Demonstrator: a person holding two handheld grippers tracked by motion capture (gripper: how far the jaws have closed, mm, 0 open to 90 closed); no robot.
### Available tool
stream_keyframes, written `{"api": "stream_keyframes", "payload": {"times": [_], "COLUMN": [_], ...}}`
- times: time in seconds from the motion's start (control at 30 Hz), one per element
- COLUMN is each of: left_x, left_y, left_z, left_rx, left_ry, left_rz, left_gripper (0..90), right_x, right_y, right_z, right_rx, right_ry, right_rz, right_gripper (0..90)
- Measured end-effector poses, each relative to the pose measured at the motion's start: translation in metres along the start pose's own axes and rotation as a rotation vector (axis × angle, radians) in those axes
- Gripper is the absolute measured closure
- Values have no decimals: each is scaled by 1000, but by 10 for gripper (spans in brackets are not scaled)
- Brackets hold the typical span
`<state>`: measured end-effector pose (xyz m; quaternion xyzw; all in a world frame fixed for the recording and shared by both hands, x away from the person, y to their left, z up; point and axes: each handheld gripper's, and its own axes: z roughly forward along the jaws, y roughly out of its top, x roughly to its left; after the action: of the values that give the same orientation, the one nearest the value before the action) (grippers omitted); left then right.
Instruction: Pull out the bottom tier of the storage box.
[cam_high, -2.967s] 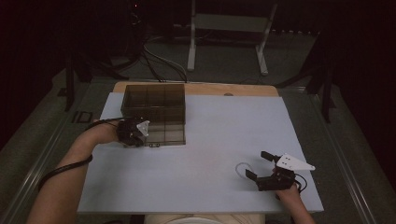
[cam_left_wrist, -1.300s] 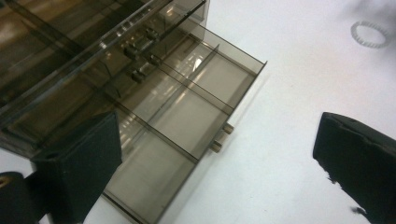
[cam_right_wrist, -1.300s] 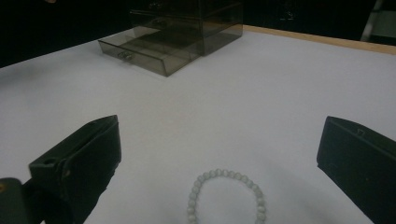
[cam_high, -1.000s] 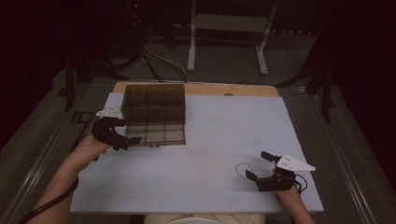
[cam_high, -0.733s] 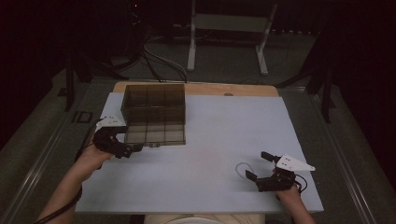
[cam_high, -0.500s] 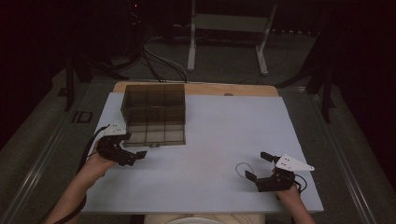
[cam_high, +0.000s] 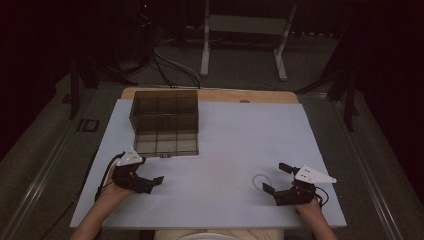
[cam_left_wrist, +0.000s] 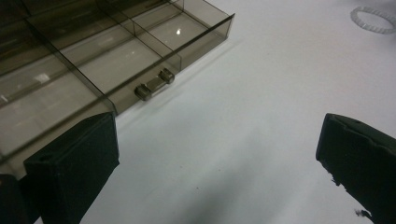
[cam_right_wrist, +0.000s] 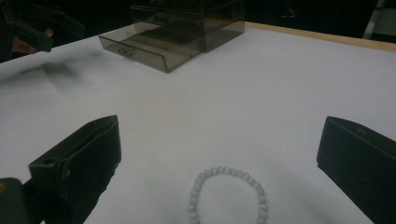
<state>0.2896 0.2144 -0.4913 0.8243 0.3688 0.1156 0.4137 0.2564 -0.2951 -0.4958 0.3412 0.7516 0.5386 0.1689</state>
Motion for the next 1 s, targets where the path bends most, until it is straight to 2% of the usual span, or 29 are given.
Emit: {"api": "stream_keyframes", "payload": {"times": [0.17,0.23,0.33,0.57,0.7,1.0], "left_x": [-7,-9,-9,-15,-15,-11], "left_y": [-7,-9,-11,-13,-13,-14], "left_z": [7,9,10,12,13,11], "left_rx": [8,10,-5,7,6,1], "left_ry": [7,35,32,58,44,47], "left_rz": [7,26,24,84,74,55], "left_gripper": [7,7,7,7,7,7], "right_x": [0,0,0,0,0,1], "right_y": [0,0,0,0,0,0], "right_z": [0,0,0,1,1,2], "right_rx": [1,0,5,10,14,33], "right_ry": [0,0,-1,-3,-4,-7], "right_rz": [-3,-2,-5,-11,-12,-17], "right_gripper": [0,0,0,0,0,0]}}
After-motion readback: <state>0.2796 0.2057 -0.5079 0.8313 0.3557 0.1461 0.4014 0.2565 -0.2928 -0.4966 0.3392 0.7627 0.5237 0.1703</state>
